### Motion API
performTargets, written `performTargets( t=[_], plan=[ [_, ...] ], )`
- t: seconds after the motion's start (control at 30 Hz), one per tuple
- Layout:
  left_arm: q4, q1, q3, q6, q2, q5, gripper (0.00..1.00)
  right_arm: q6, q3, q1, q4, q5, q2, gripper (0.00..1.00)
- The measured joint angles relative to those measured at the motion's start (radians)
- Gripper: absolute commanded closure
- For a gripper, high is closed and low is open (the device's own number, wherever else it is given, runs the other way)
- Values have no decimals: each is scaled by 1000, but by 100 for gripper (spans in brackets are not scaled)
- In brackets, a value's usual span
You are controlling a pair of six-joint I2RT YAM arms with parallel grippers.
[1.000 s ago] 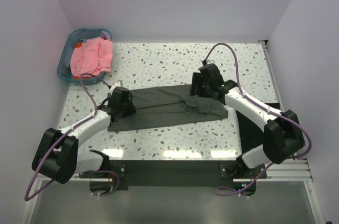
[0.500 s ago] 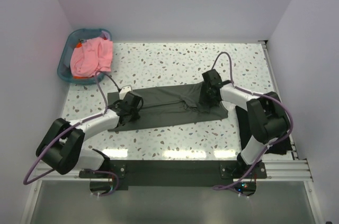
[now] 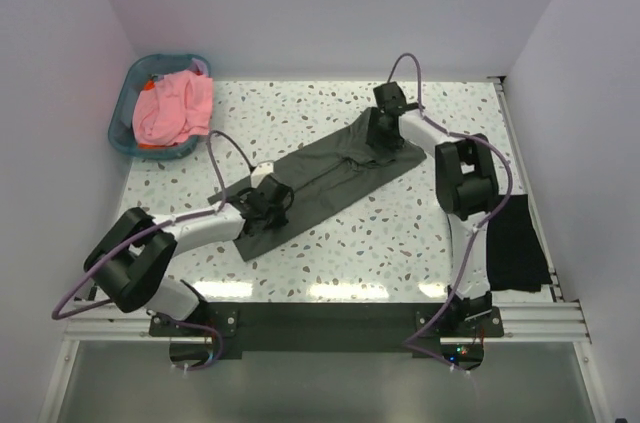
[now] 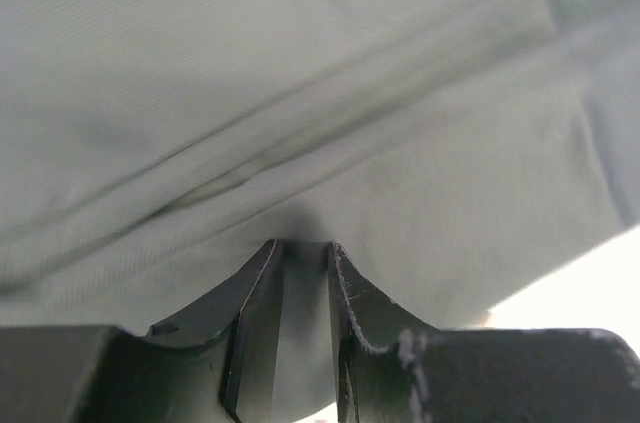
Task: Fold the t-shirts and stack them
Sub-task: Fold the tshirt
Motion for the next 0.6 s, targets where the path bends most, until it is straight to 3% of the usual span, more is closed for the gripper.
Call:
performTargets(
  t=[0.13, 0.27, 0.43, 0.6],
  plan=[
    [66, -101, 63, -104, 85, 55, 71, -81, 328, -6, -59, 7, 203, 36],
    [107, -190, 168, -174, 200, 104, 68, -166, 568, -8, -96, 0, 347, 22],
    [119, -277, 338, -176, 342, 165, 60, -228, 649, -8, -101, -23, 392, 3],
    [92, -286, 362, -92, 312, 154, 52, -254, 649, -8, -92, -31, 386, 1]
  ],
)
